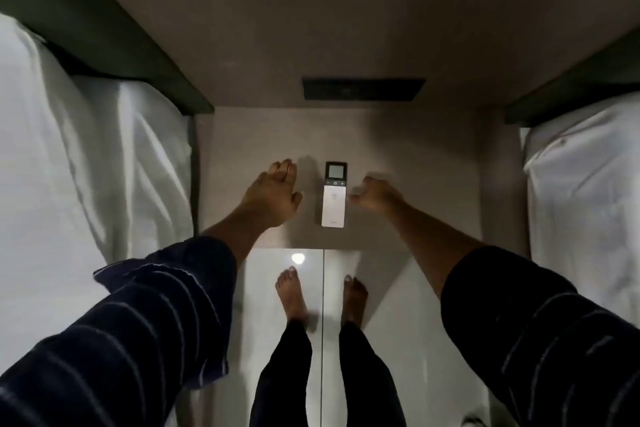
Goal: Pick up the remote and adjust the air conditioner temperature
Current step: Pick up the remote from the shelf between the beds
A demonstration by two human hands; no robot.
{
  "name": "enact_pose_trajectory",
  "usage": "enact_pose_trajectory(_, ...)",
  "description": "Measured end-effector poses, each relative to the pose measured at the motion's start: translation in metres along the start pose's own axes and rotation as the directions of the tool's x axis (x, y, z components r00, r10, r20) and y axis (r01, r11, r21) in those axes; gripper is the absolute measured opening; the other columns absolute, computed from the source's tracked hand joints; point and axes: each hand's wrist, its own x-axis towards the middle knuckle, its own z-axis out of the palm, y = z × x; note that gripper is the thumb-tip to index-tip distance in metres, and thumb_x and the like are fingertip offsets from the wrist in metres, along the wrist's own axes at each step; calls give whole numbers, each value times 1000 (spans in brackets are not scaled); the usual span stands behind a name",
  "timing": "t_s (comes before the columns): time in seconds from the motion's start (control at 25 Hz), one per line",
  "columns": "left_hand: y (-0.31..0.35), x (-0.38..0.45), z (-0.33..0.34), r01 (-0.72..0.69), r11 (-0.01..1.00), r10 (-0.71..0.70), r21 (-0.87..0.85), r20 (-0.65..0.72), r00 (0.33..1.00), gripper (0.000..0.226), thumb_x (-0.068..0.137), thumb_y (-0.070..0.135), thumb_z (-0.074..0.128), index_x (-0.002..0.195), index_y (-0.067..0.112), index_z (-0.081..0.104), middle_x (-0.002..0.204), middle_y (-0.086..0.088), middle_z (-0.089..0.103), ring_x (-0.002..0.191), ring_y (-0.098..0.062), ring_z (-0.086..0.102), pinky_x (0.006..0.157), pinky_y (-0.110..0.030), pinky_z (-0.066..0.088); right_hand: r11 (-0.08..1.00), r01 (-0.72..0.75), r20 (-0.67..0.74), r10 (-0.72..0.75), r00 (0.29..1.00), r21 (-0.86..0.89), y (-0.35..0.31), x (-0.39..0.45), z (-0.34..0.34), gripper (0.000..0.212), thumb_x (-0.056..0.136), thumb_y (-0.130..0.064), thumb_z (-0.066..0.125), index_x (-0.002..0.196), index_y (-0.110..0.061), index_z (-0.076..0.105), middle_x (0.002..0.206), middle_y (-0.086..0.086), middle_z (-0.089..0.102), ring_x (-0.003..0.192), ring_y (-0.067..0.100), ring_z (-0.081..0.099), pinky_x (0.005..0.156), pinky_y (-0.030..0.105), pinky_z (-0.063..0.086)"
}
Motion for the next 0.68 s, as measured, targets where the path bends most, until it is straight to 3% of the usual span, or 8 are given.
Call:
enact_pose_trajectory(0.16, -28, 41, 53, 66, 994, -52, -88, 151, 987, 66, 100, 35, 33, 155, 7, 9, 164, -9, 9, 151, -27, 11, 120, -41, 20, 995, -58, -154, 69, 986, 75, -19, 60, 60, 88, 74, -60, 66, 140, -10, 37, 136, 15, 50, 120, 35, 55, 95, 43, 48)
enact_pose_trajectory(0.28, -39, 57, 75, 125, 967, -85, -222, 182, 980, 66, 100, 32, 34, 155, 8, 9, 164, -9, 12, 150, -26, 14, 118, -41, 24, 993, -81, -309, 103, 945, 85, -34, 88, 93, 105, 65, -52, 78, 144, -6, 26, 136, 18, 44, 118, 37, 53, 94, 42, 49)
enact_pose_trajectory(0.44, -53, 45, 65, 156, 939, -103, -306, 182, 978, 66, 100, 32, 35, 155, 7, 9, 163, -11, 15, 150, -28, 16, 118, -42, 25, 976, -54, -265, 111, 958, 212, -46, 83, 85, 79, 61, -31, 83, 128, -7, 48, 126, 17, 55, 110, 35, 60, 87, 38, 51)
enact_pose_trajectory(0.56, -59, 17, 33, 201, 919, -135, -338, 209, 969, 63, 101, 30, 33, 154, 2, 11, 161, -14, 18, 149, -29, 17, 119, -41, 23, 945, 4, -269, 88, 959, 327, -56, 46, 46, 66, 60, -24, 83, 119, -11, 56, 115, 11, 68, 98, 29, 67, 74, 27, 49)
enact_pose_trajectory(0.68, -66, -31, -20, 189, 939, -149, -288, 156, 976, 60, 102, 29, 28, 154, 2, 12, 161, -14, 17, 149, -29, 16, 119, -41, 22, 920, 138, -170, -80, 982, 367, -87, -12, -12, 60, 57, -21, 83, 112, -16, 59, 100, 3, 68, 87, 23, 66, 71, 24, 47)
